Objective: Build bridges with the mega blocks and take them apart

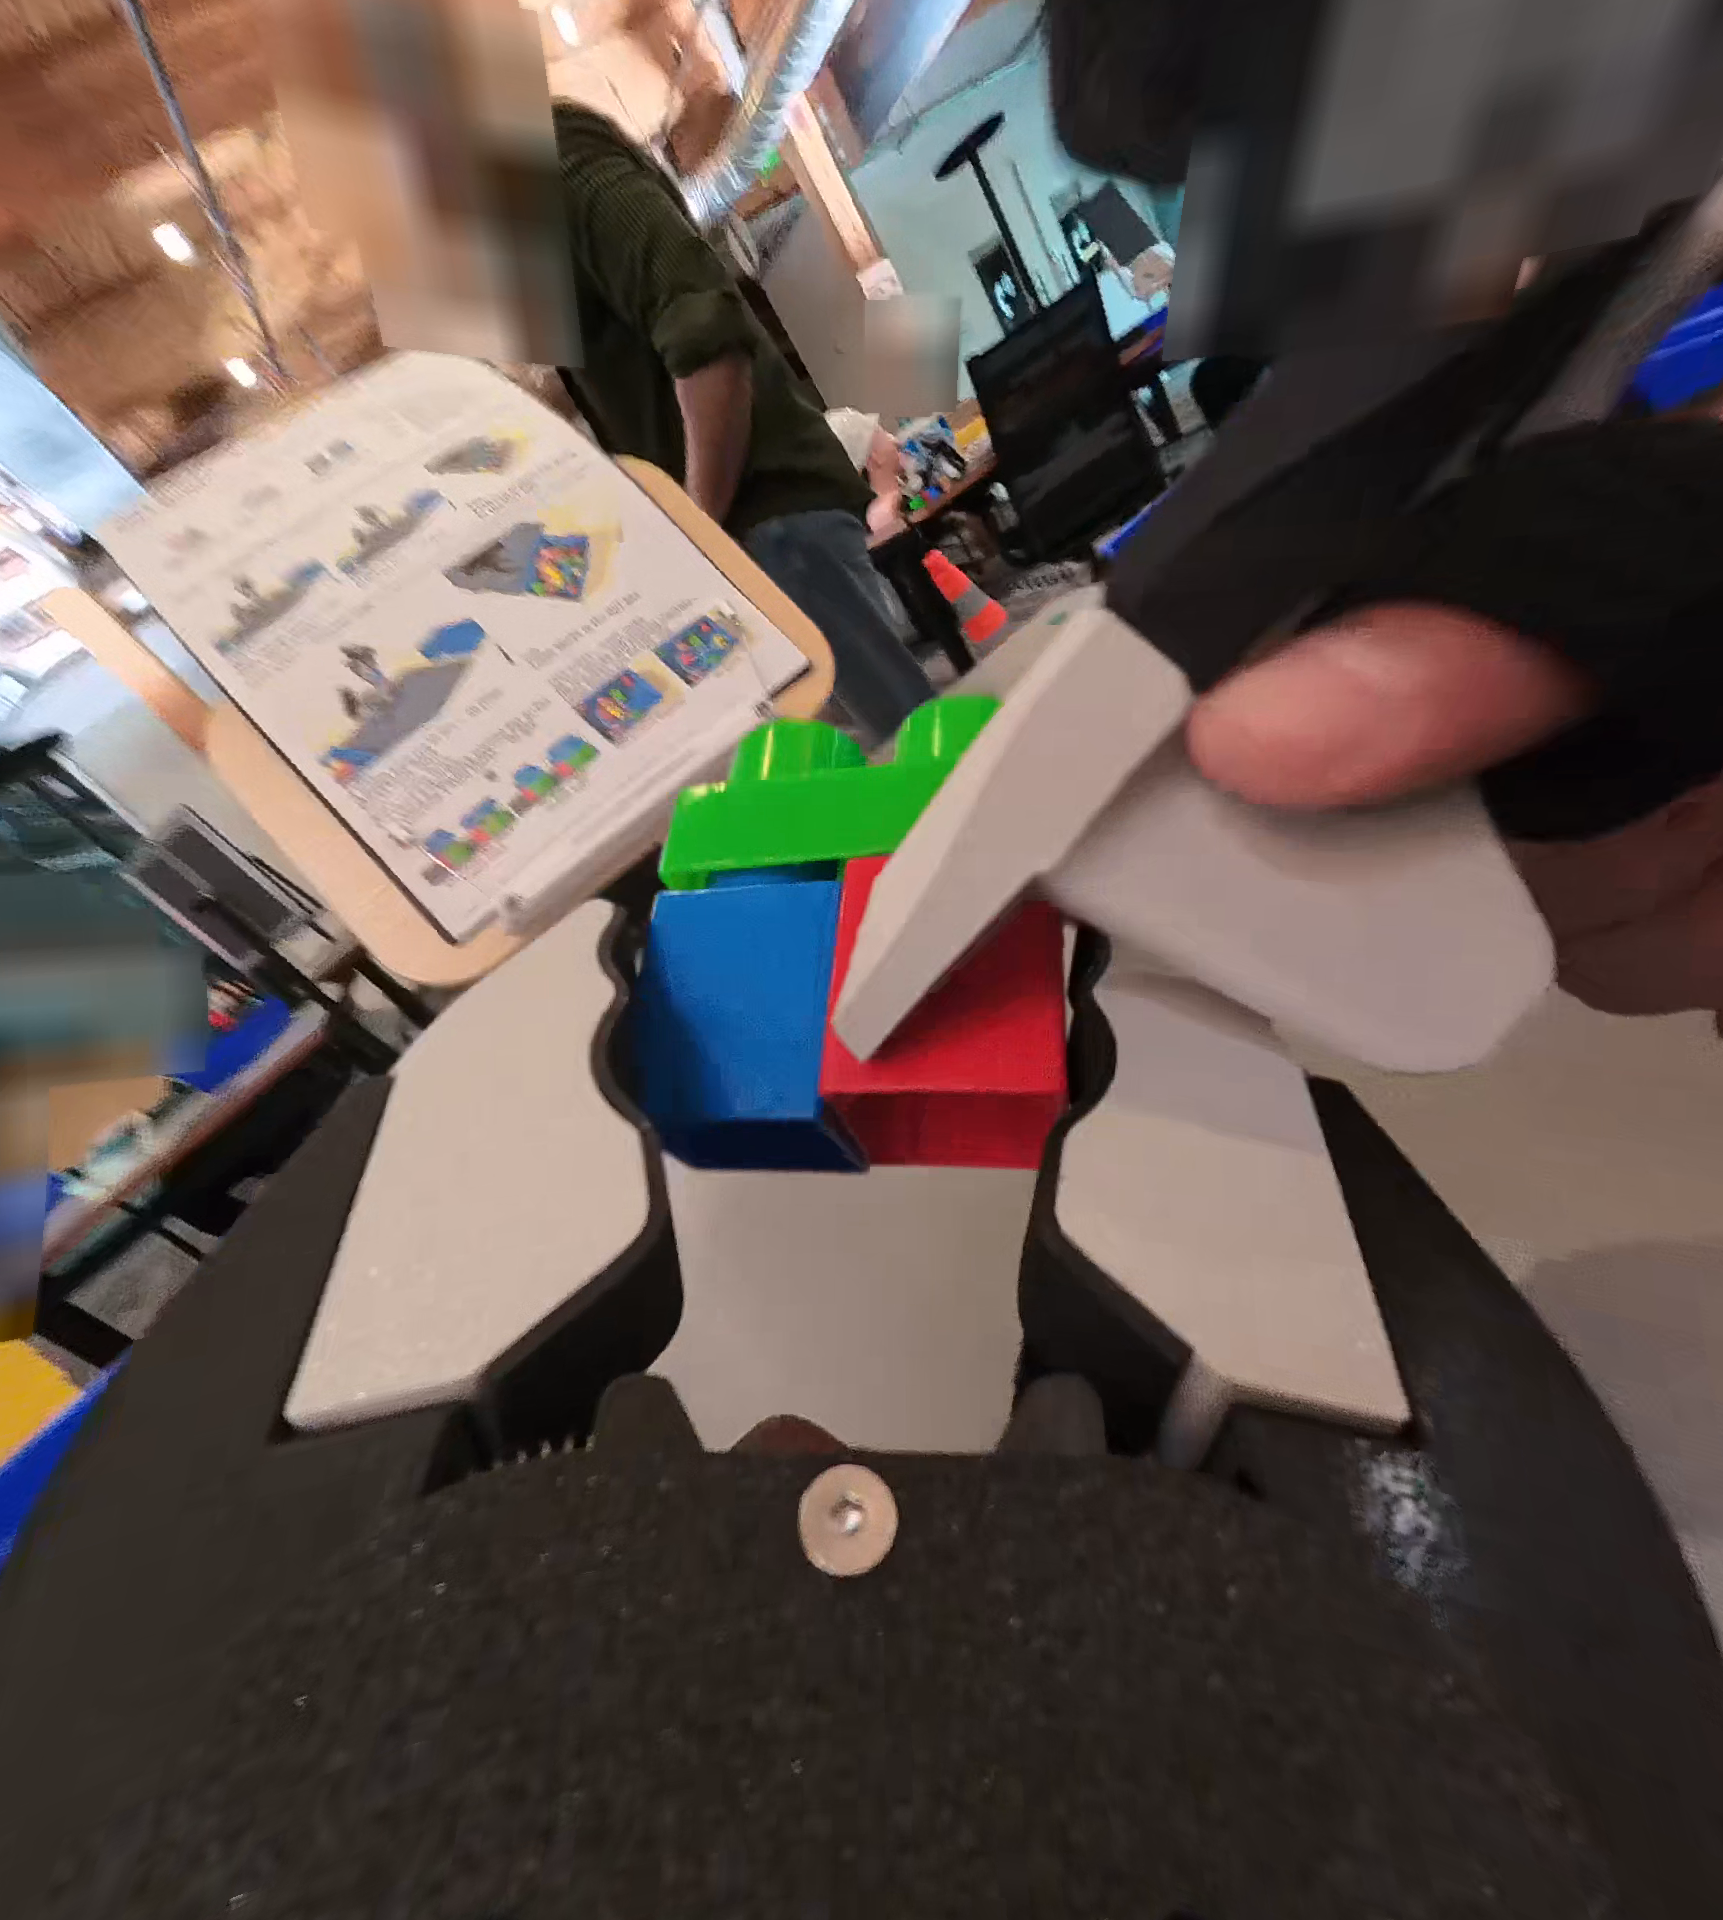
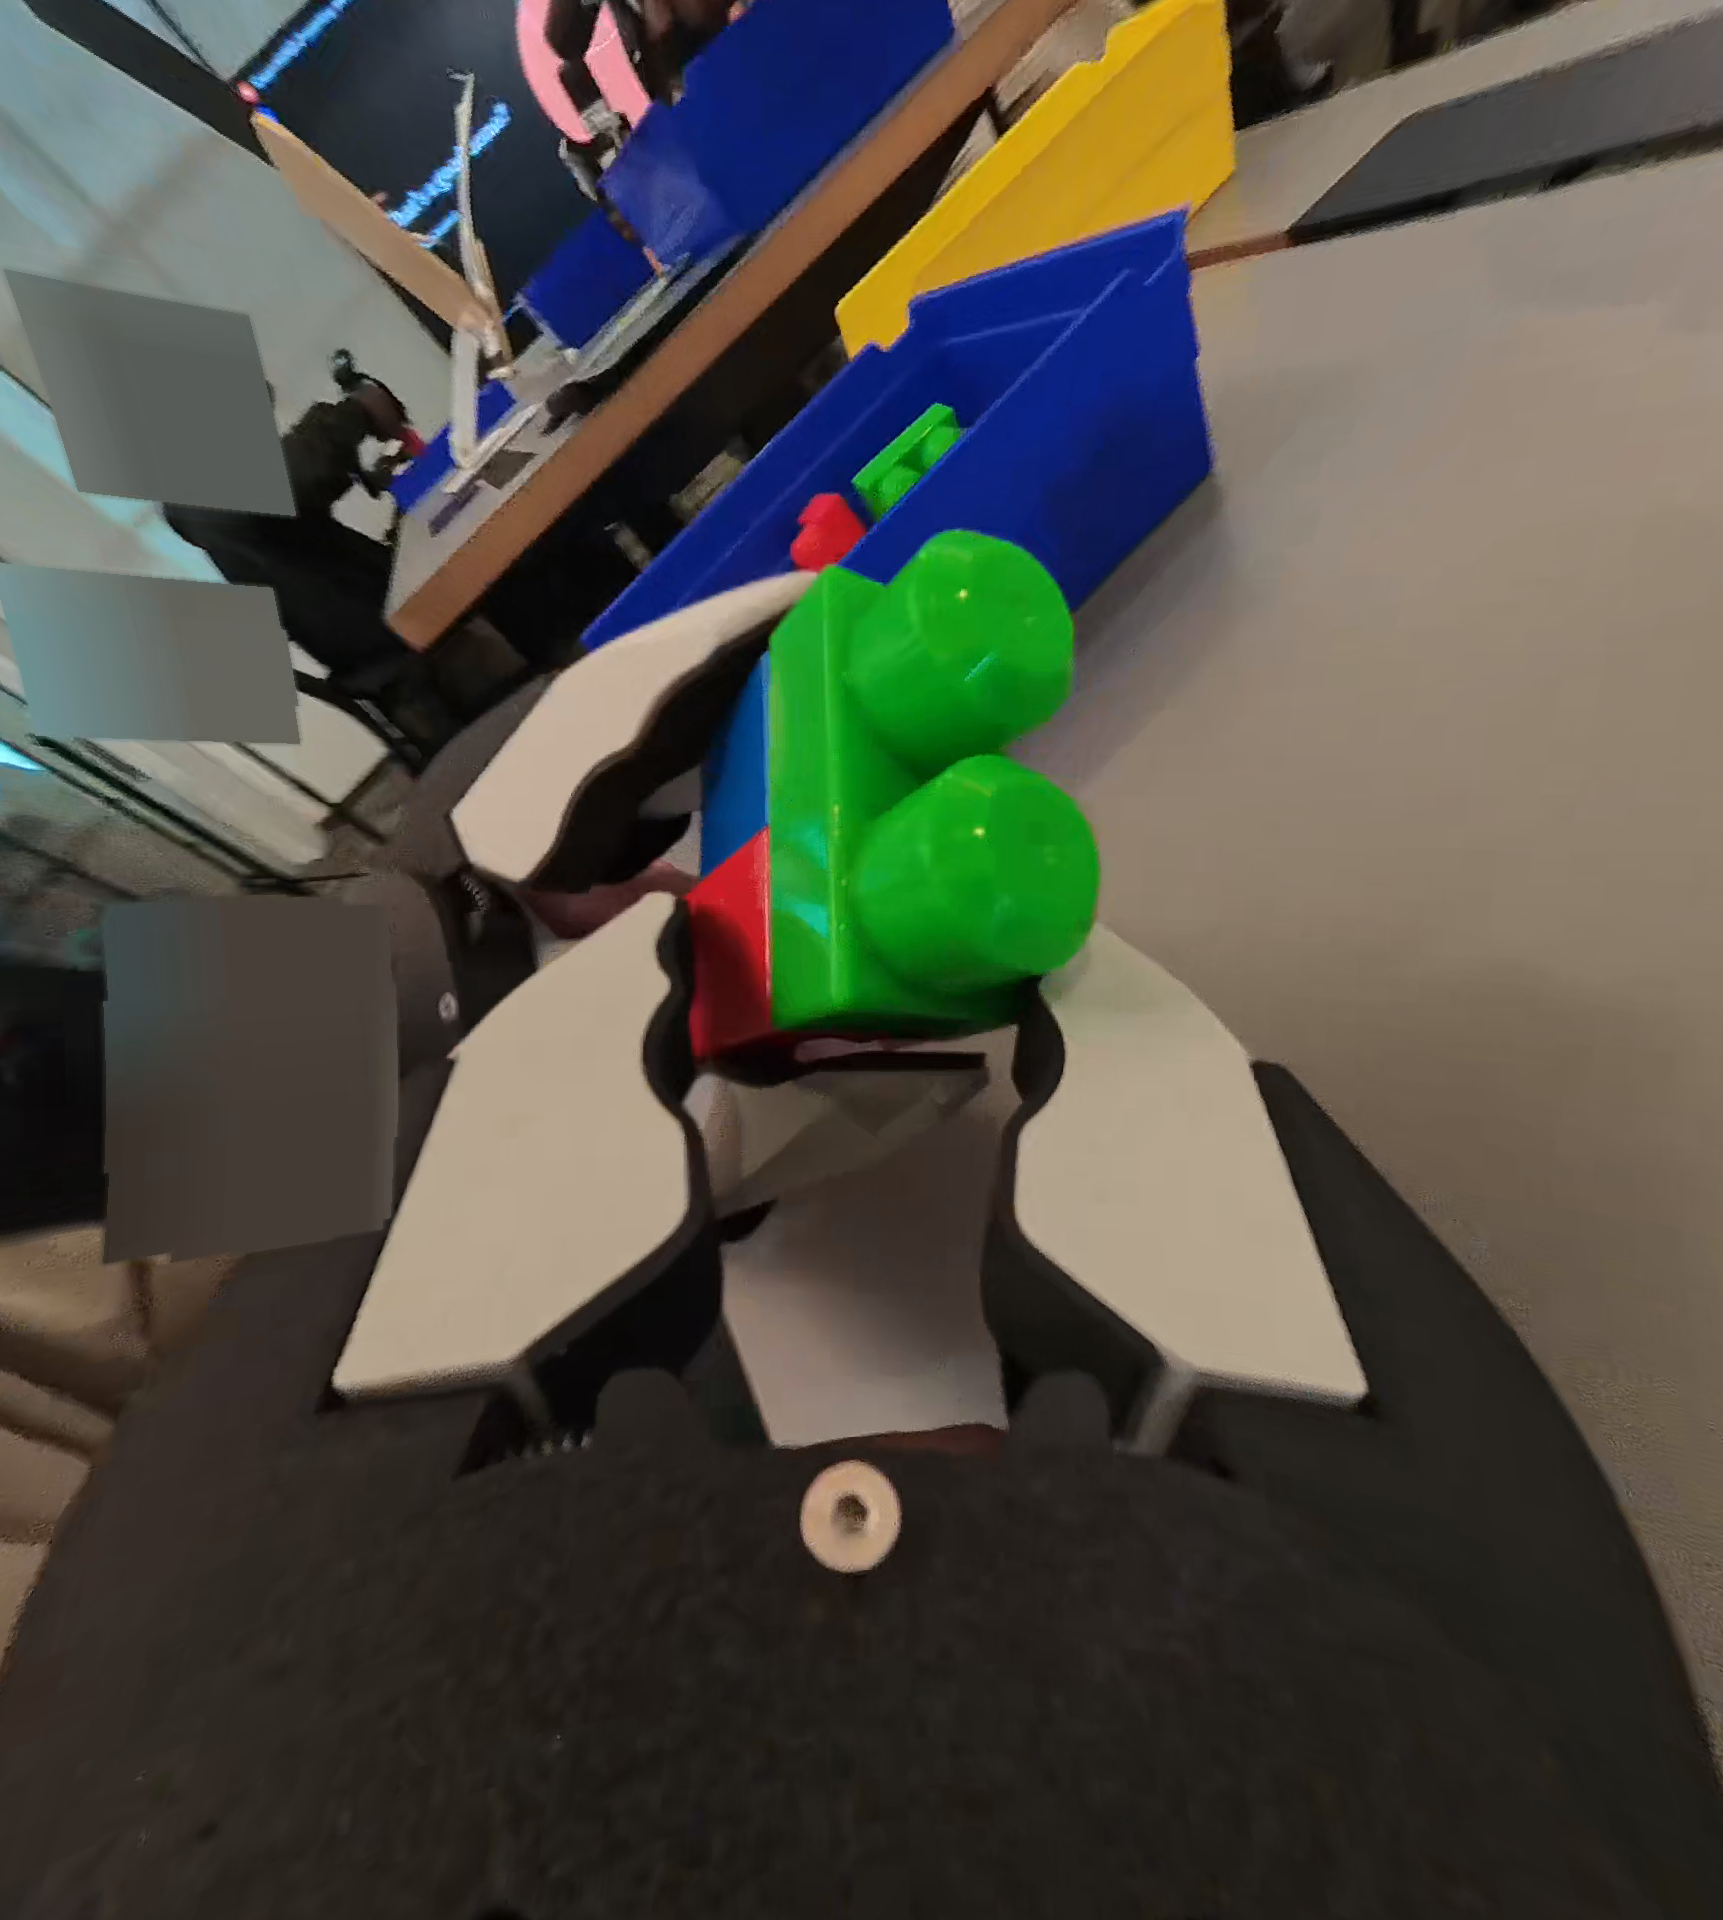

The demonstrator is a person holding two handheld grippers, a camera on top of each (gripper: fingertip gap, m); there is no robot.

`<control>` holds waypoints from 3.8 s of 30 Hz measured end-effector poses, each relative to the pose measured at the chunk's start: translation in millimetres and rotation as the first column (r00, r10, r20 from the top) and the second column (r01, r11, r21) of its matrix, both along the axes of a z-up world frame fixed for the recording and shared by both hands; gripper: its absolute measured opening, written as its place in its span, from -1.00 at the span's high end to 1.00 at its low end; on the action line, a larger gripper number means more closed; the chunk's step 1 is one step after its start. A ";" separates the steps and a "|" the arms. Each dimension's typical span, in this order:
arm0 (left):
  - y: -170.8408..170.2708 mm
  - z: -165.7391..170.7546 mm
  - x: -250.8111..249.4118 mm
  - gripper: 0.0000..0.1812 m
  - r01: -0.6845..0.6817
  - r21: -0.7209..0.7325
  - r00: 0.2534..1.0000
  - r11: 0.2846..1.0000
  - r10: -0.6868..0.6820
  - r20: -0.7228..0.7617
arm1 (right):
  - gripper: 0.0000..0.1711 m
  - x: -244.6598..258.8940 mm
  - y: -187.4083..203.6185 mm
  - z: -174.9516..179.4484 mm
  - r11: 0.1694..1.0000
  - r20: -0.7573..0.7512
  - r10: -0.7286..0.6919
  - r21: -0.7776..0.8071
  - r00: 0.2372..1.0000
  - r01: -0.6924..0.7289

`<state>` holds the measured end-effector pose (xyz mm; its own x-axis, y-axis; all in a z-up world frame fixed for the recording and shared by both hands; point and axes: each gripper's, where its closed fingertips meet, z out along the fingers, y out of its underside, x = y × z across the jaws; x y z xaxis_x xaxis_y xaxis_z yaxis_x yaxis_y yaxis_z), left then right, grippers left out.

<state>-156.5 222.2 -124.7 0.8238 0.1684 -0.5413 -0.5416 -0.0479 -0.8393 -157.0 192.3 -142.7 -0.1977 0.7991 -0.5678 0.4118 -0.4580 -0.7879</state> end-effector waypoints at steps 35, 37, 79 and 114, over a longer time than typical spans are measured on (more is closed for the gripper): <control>15.4 -30.9 -23.9 0.02 -0.139 -0.125 0.990 0.982 0.136 -0.030 | 0.56 -1.8 35.2 6.1 0.989 -0.134 0.017 0.150 0.991 0.003; 16.5 -31.7 -24.0 0.02 -0.149 -0.136 0.989 0.979 0.147 -0.023 | 0.56 -0.6 35.0 7.5 0.979 -0.127 0.033 0.205 0.991 -0.006; -23.0 21.7 49.4 0.09 0.322 0.029 0.945 0.946 -0.319 -0.068 | 0.12 44.7 -13.0 66.6 0.494 -0.295 0.662 -0.519 0.689 -0.698; 16.1 -33.2 11.6 0.12 0.151 -0.170 0.974 0.974 -0.176 -0.142 | 0.09 15.2 11.2 13.8 0.796 -0.048 0.505 -0.360 0.862 -0.487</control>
<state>-144.9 238.3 -158.0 0.7369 -0.0593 -0.6733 -0.6759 -0.0726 -0.7334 -141.8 203.6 -128.9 -0.4774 0.3464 -0.8076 0.6913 -0.4192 -0.5885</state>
